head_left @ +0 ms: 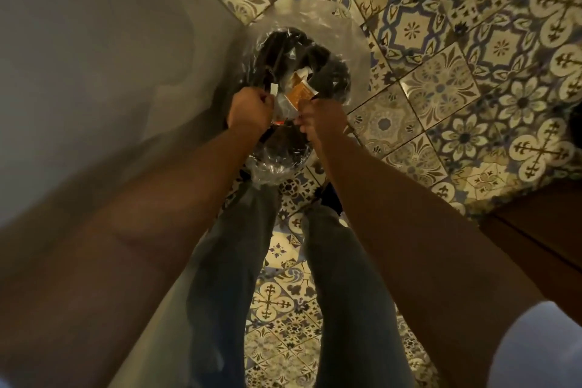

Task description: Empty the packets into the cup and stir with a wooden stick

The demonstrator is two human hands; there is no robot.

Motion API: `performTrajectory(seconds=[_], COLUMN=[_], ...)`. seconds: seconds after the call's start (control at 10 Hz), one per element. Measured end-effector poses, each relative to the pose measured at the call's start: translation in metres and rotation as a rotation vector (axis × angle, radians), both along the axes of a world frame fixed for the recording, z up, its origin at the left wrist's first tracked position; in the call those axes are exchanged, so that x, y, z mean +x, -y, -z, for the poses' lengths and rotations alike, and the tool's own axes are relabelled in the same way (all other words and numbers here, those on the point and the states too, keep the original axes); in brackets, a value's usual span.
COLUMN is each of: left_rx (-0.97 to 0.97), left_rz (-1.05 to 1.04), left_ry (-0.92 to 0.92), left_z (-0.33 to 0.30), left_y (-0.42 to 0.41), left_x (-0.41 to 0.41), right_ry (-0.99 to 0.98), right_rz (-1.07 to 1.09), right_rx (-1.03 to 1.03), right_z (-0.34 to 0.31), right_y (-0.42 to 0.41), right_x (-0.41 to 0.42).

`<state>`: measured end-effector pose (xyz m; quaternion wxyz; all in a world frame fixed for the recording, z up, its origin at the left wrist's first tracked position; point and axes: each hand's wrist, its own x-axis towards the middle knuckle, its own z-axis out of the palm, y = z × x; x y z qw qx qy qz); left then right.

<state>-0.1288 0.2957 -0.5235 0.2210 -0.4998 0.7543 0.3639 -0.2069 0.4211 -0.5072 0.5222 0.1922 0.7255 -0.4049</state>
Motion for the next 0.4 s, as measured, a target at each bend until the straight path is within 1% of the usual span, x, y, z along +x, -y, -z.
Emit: performTrajectory(seconds=[0.2,0.3,0.4], left_rx=[-0.008,0.007,-0.022], left_rz=[0.021,0.029,0.029], left_ry=[-0.041,-0.07,-0.093], left_z=[-0.004,-0.02,-0.035], left_y=[0.006,0.001,0.0], left_x=[0.005,0.009,0.01], right_ry=[0.058,0.061,0.003], right_rz=[0.075,0.082,0.043], right_rx=[-0.014,-0.026,-0.005], right_z=[0.004,-0.014,-0.033], right_y=[0.004,0.004,0.009], right_x=[0.002,0.001,-0.004])
